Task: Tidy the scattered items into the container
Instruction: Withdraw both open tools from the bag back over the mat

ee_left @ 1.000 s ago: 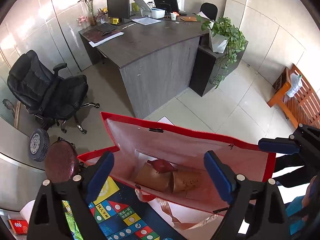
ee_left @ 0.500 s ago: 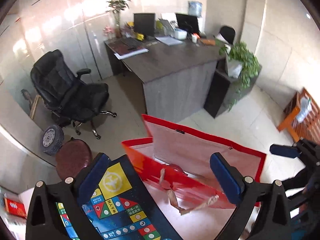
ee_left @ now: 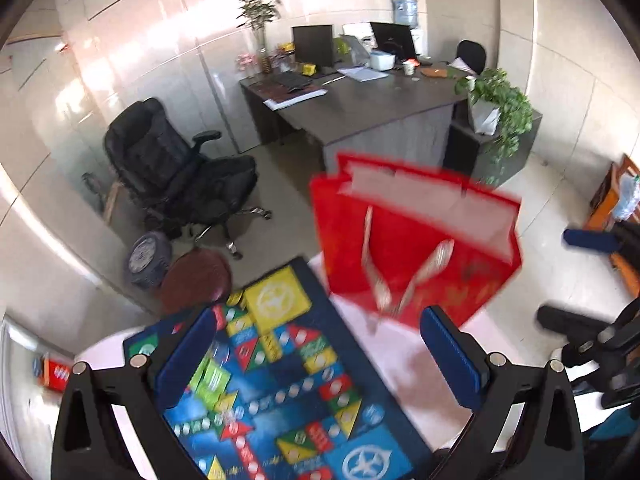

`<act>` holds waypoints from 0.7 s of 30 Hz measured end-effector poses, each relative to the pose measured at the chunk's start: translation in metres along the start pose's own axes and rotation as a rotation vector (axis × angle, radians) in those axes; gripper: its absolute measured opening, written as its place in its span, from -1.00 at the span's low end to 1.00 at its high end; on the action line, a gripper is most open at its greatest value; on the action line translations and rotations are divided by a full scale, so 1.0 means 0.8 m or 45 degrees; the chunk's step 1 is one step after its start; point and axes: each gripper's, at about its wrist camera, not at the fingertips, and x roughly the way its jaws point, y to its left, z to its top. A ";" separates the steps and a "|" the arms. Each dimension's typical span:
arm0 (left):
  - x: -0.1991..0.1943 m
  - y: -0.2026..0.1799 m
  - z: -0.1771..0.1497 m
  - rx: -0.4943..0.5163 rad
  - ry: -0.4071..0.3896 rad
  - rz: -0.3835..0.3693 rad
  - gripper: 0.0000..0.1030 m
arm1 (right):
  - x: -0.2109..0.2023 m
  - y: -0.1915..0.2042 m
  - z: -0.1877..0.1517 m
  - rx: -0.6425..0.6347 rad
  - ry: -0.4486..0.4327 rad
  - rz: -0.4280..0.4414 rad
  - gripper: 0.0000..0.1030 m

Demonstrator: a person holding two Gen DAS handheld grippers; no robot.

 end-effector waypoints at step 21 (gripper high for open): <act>-0.024 0.183 -0.320 -0.606 0.199 0.296 1.00 | 0.161 0.119 -0.068 -0.120 0.138 -0.043 0.93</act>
